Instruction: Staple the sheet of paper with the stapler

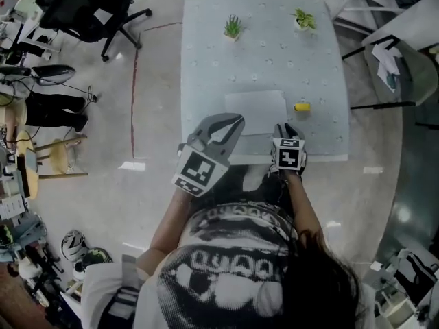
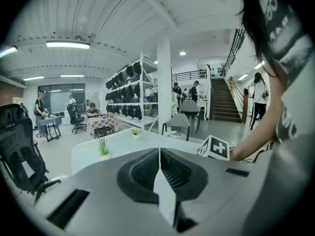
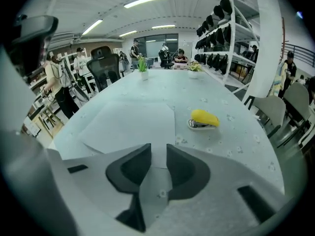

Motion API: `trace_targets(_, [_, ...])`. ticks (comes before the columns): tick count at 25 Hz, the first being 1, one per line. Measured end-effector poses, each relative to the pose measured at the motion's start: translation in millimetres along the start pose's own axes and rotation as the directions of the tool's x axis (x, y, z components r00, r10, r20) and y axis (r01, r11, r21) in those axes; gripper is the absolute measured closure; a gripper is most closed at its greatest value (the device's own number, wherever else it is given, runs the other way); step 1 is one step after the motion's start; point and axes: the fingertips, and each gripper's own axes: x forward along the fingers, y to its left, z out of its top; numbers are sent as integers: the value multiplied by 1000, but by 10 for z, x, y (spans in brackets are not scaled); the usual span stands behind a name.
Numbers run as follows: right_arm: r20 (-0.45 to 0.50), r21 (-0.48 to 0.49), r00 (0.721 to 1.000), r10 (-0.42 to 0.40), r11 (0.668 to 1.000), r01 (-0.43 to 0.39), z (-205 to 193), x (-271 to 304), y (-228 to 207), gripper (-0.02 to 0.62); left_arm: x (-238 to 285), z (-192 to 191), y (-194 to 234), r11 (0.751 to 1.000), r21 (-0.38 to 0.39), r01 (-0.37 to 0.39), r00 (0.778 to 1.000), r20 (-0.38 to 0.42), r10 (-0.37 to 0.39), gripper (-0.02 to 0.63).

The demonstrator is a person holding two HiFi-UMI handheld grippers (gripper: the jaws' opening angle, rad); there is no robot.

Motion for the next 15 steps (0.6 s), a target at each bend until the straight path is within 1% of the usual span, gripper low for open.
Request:
trace_targets(3, [2,-18,1000,1,1000,-1,18,-15,85,536,-1,-18,26,1000,4,21,1000,2,-21,600])
trace_targets(5, [3,-51,1000,-6,999,7,33,-10,132,565,-6,-41,56,1000,6,30,1000,1,-30,600])
trace_targets(7, [3,-84,1000,-19,996,19,36,-5,153,581,-16,-72,86,999,3,32,999,1,-33,600])
trace_targets(9, [8,-59,1000,-30,998,30,25,-5,148,583,-32,-97,109,999,2,33,999,1,-33,600])
trace_targets(10, [11,-26,999,-32,999,33,15,-11,134,576,-41,-104,117,999,2,34,999,2,-34,600])
trace_targets(11, [12,9,999,-31,999,31,4,-19,117,538,-49,-107,123,999,2,36,999,4,-36,600])
trace_targets(12, [9,40,1000,-27,999,27,-8,-27,102,473,-56,-111,130,999,3,37,999,5,-37,600])
trace_targets(13, [2,66,1000,-24,998,24,-22,-31,91,427,-64,-117,138,999,4,38,999,5,-38,600])
trace_targets(15, [-17,98,1000,-22,995,24,-55,-23,87,417,-77,-130,149,999,3,38,999,4,-38,600])
